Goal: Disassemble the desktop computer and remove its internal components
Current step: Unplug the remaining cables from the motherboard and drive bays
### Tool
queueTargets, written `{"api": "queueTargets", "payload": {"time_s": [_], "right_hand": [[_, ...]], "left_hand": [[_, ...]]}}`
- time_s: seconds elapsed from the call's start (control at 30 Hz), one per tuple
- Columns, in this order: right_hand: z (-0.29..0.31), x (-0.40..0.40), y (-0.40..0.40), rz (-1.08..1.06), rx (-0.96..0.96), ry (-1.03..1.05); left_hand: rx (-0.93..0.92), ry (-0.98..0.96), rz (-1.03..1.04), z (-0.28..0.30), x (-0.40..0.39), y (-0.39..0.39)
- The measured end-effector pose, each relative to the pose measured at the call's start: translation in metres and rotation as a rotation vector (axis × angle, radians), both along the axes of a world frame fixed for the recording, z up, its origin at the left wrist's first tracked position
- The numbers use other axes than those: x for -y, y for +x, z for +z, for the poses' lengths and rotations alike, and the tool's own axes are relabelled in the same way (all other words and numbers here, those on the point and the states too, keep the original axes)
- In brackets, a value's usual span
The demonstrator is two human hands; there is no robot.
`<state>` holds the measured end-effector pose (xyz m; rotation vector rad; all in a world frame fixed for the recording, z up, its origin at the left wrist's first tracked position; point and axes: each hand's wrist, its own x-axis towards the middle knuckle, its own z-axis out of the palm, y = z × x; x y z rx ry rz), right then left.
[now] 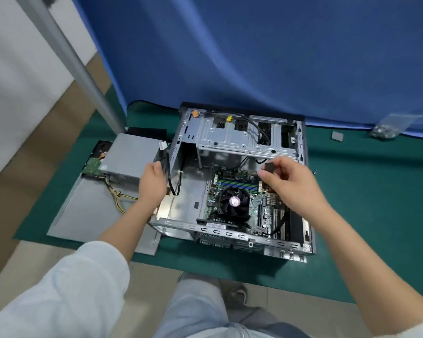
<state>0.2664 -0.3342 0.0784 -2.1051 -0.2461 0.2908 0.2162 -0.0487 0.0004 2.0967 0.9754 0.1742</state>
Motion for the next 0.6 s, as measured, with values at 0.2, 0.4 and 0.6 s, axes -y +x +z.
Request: {"api": "queueTargets", "payload": {"time_s": [0.2,0.4,0.6], "right_hand": [[0.023,-0.004,0.001,0.087,0.042,0.209],[0.025,-0.027,0.009,-0.094,0.077,0.447],[0.022,-0.052,0.028,-0.218,0.045,0.456]], "left_hand": [[0.109,-0.147,0.03,0.015,0.028,-0.028],[0.196,-0.007,-0.412,0.043,0.059,-0.03],[-0.004,-0.246,-0.846,0.052,0.08,-0.012]]}}
